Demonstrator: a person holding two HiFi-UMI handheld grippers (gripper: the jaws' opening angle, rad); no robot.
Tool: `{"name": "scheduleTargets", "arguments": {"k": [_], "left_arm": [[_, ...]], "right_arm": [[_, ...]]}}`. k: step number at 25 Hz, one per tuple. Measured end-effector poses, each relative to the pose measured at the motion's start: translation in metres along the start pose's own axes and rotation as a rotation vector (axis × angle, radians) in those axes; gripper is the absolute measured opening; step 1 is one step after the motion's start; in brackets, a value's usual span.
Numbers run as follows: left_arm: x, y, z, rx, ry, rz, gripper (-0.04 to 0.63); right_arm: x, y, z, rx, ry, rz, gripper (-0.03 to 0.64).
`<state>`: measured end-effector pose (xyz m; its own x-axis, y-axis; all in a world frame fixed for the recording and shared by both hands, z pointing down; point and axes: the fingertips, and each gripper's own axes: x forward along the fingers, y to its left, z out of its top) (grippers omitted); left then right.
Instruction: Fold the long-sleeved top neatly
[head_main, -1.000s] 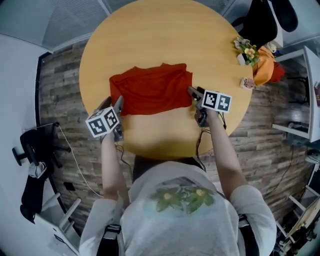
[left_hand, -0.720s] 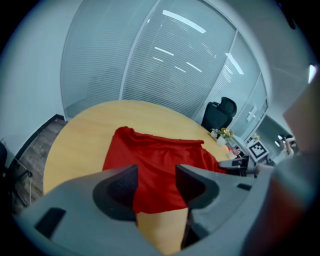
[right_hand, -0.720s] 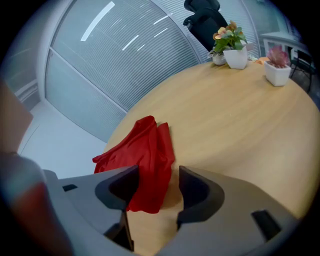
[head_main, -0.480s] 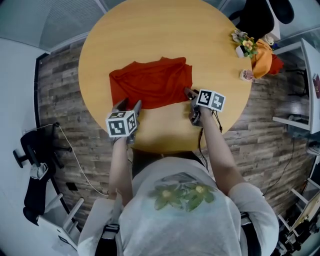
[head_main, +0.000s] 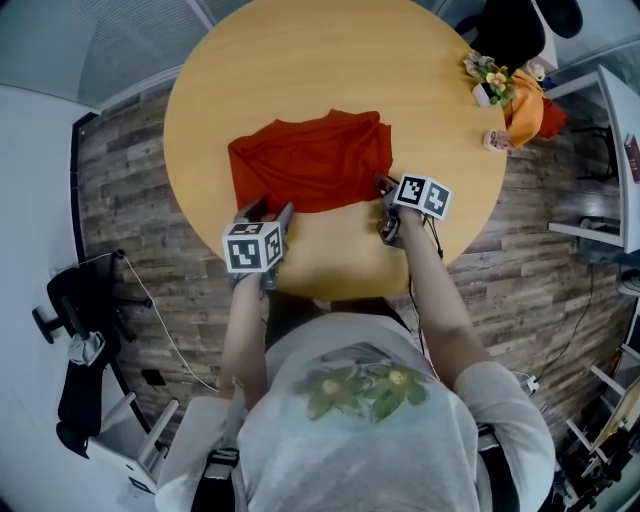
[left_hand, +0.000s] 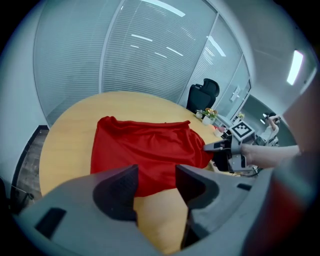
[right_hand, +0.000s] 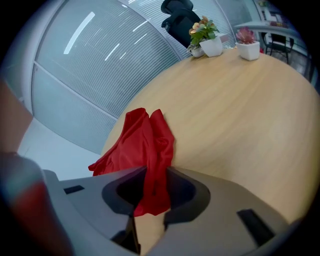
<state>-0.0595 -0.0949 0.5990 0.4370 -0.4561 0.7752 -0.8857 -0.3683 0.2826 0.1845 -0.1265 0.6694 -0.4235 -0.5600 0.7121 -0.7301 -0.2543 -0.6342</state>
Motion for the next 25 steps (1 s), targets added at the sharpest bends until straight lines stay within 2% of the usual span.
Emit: {"name": "scheduleTargets", "arguments": {"k": [4,10,19,25], "left_arm": [[-0.011,0.009,-0.003,0.016,0.011,-0.003,0.216],[-0.028,0.035,0.001,0.018,0.006,0.014,0.216],[-0.050,0.068,0.007,0.000,-0.014,0.015,0.215],[-0.064,0.094,0.009,-0.008,-0.031,0.005,0.215]], "right_arm": [[0.000,0.003,0.000,0.133,-0.036,0.049,0.080],[-0.013,0.018,0.010,0.092,-0.089,0.068,0.069],[-0.033,0.058,0.021,-0.066,-0.143,0.059,0.069],[-0.035,0.103,0.028,-0.231,-0.152,0.058,0.069]]}}
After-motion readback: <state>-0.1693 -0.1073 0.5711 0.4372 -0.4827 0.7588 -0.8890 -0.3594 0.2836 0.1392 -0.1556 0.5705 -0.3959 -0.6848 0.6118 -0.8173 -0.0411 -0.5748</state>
